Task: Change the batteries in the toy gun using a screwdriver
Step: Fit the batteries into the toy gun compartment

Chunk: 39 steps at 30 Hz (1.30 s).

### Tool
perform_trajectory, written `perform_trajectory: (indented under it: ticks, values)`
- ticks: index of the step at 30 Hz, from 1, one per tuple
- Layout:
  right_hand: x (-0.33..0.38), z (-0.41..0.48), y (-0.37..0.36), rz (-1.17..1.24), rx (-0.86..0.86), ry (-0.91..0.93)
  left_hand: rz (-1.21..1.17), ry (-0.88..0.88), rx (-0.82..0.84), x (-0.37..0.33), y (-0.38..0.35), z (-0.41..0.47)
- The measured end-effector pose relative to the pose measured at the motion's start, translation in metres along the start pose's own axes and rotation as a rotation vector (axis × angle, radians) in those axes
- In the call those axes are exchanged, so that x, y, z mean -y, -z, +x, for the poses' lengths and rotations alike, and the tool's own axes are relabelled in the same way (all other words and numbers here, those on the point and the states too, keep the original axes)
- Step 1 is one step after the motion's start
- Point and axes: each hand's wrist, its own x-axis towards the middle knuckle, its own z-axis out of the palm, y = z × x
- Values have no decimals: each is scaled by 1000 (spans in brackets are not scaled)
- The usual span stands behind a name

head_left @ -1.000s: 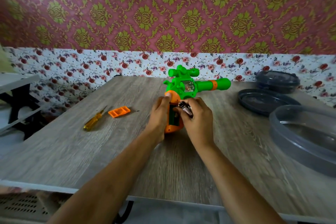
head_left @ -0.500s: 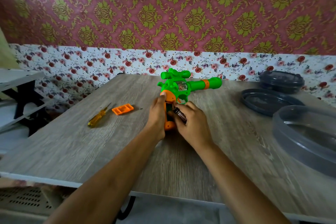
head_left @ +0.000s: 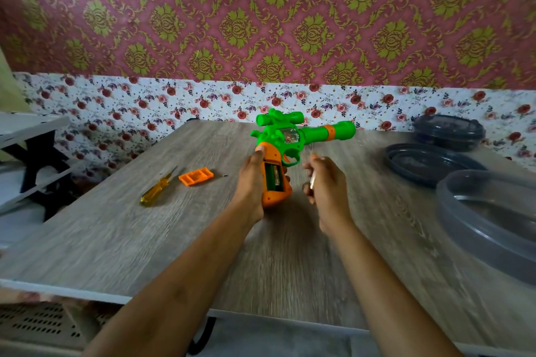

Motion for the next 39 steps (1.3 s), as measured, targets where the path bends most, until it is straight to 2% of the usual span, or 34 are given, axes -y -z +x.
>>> perform_trajectory:
  ticks: [1,3,5,9,14,20,26,29,33,35,37,39]
  values:
    - [2,2,4,164,3,-173,0,9,7,0,0,-1]
    - [7,2,10,423,0,-359,-5,27,9,0,-1,-3]
    - [9,3,12,557,-11,-438,1,43,12,0,-1,-2]
    - [9,2,11,643,-40,-565,13,37,9,-2,-1,-4]
    - [12,3,11,641,-40,-560,7,73,5,-4,-1,-6]
    - [9,6,11,515,-29,-503,9,66,-5,-3,-1,-3]
    - [14,0,10,571,56,-519,29,64,-8,-3,0,-5]
    - [14,-2,7,379,23,-355,34,54,-1,-4,-1,-7]
    - [11,-7,2,-111,64,224,33,40,-13,-5,-6,-6]
    - [9,-12,-6,-356,124,444,20,57,-15,-5,-7,-4]
    - [7,-14,-11,-447,145,509,9,81,4,-6,-7,-5]
    - [7,-13,-10,-430,138,482,-35,100,44,-7,-8,-5]
